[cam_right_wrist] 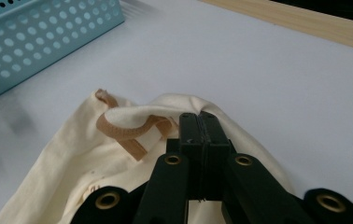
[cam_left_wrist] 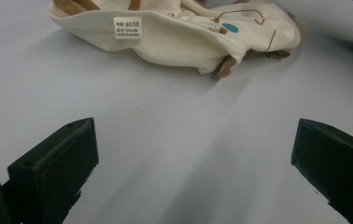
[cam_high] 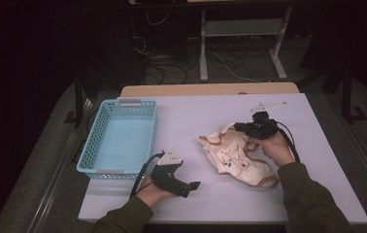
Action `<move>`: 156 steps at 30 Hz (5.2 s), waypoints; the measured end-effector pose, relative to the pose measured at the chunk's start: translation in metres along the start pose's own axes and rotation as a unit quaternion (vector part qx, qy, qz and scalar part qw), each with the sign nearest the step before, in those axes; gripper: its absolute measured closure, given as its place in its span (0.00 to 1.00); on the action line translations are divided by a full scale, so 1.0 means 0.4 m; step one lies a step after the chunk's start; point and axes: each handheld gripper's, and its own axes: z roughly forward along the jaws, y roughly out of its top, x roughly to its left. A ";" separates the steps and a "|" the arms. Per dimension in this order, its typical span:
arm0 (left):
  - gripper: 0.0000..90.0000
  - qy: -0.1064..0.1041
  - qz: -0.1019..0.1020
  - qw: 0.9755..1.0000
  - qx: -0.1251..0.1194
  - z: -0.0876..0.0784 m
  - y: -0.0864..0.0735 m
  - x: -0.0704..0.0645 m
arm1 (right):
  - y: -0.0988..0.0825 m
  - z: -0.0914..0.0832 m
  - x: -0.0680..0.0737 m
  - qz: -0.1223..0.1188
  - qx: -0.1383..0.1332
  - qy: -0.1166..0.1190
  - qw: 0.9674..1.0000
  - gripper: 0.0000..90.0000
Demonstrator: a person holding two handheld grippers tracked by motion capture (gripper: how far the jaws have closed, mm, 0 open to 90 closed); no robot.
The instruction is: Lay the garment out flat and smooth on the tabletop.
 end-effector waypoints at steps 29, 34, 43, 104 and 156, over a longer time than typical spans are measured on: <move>0.00 0.001 0.000 1.000 -0.003 -0.003 0.001 0.000 | 0.052 0.055 -0.004 0.010 0.013 0.006 1.000 0.70; 0.00 0.000 0.000 1.000 -0.002 -0.002 0.000 -0.001 | 0.036 0.026 0.006 0.003 0.020 0.007 1.000 0.64; 0.00 0.001 0.003 1.000 -0.001 -0.002 0.001 -0.002 | -0.007 -0.024 0.022 -0.006 0.035 0.014 0.999 0.59; 0.00 0.006 0.005 1.000 -0.002 -0.003 0.002 -0.003 | -0.319 -0.250 0.006 0.027 0.138 0.003 0.990 0.70; 0.00 0.005 0.003 1.000 -0.002 0.003 0.001 -0.002 | -0.131 -0.258 -0.078 0.009 0.029 -0.064 0.997 0.95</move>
